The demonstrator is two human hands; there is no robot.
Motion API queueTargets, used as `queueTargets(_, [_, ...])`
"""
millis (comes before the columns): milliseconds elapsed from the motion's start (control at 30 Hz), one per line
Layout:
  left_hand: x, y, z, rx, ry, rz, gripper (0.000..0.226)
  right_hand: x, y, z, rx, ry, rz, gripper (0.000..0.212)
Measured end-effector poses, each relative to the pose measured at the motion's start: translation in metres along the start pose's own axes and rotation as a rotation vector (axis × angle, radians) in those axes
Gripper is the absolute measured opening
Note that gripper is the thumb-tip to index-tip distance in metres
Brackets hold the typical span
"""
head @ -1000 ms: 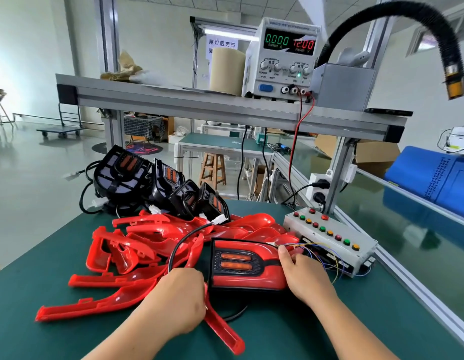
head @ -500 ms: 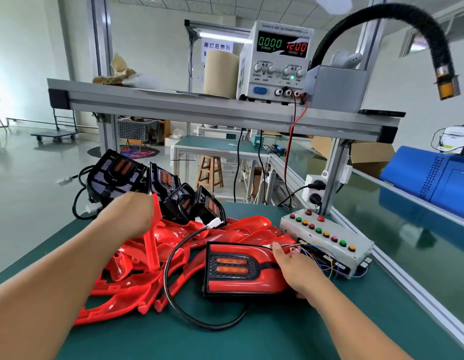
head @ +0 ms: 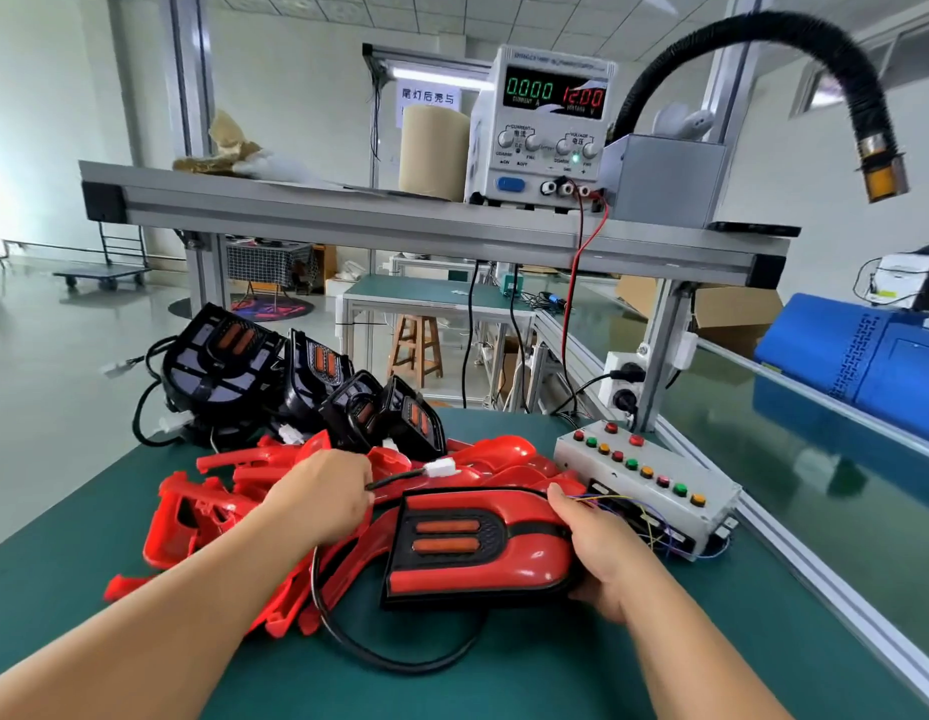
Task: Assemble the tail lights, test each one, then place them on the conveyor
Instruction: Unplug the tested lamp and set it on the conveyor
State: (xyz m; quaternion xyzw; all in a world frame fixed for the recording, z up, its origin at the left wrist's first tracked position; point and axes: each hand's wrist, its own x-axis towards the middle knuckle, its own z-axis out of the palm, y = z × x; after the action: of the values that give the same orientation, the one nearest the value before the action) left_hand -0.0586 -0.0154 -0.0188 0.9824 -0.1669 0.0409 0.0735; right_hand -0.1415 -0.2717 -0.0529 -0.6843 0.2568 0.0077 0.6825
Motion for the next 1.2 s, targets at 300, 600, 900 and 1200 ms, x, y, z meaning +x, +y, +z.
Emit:
queueTargets(300, [0.011, -0.006, -0.053, -0.656, 0.206, -0.02, 0.014, -0.014, 0.003, -0.004, 0.484, -0.119, -0.054, 0.034])
queueTargets(600, [0.019, -0.007, -0.024, -1.385, 0.287, -0.228, 0.016, -0.025, -0.024, 0.01, 0.91, -0.147, -0.134, 0.032])
queueTargets(900, [0.01, 0.026, 0.004, -1.335, -0.22, -0.111, 0.059, -0.039, -0.038, 0.033, 0.848, -0.187, -0.213, 0.036])
queueTargets(1200, [0.006, 0.035, -0.004, -2.048, -0.547, -0.176, 0.029, -0.04, -0.037, 0.044, 0.919, -0.133, -0.161, 0.037])
